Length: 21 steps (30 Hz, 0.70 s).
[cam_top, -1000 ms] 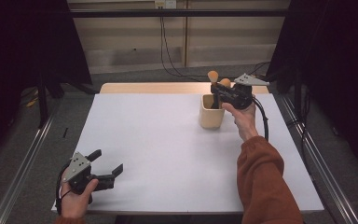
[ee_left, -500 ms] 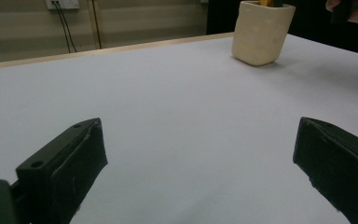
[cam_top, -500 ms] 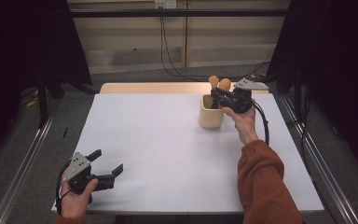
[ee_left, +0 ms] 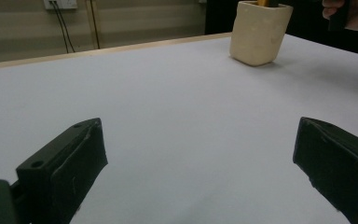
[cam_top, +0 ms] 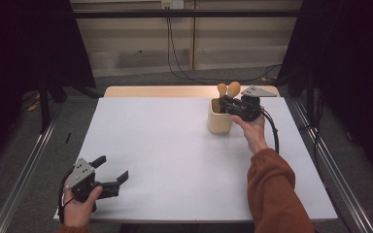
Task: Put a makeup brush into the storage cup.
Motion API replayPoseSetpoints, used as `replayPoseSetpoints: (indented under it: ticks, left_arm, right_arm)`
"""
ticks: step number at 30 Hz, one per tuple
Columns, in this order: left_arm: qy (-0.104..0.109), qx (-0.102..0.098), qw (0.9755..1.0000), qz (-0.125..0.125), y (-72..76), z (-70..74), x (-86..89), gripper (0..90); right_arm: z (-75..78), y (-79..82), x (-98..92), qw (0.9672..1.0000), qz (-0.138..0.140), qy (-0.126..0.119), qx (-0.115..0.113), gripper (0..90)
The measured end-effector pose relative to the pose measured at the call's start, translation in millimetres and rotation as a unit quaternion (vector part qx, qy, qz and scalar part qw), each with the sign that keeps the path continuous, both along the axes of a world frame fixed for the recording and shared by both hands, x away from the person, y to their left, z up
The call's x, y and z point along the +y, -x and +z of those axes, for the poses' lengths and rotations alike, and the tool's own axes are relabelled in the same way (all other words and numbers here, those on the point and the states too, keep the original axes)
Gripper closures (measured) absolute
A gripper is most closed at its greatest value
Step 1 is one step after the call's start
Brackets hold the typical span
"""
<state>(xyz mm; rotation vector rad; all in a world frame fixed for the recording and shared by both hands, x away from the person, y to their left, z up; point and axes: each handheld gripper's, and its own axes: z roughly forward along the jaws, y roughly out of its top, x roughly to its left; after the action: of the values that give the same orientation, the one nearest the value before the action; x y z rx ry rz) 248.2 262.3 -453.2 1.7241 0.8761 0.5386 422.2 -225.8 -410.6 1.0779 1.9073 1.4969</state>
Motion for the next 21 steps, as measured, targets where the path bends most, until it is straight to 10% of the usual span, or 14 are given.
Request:
replayPoseSetpoints:
  ticks: [21]
  left_arm:
    - [-0.002, 0.001, 1.0000, 0.001, -0.7, -0.2, -0.5, 2.4]
  right_arm:
    - [-3.9, 3.5, 2.2, 0.9999, 0.004, -0.001, 0.016, 62.2]
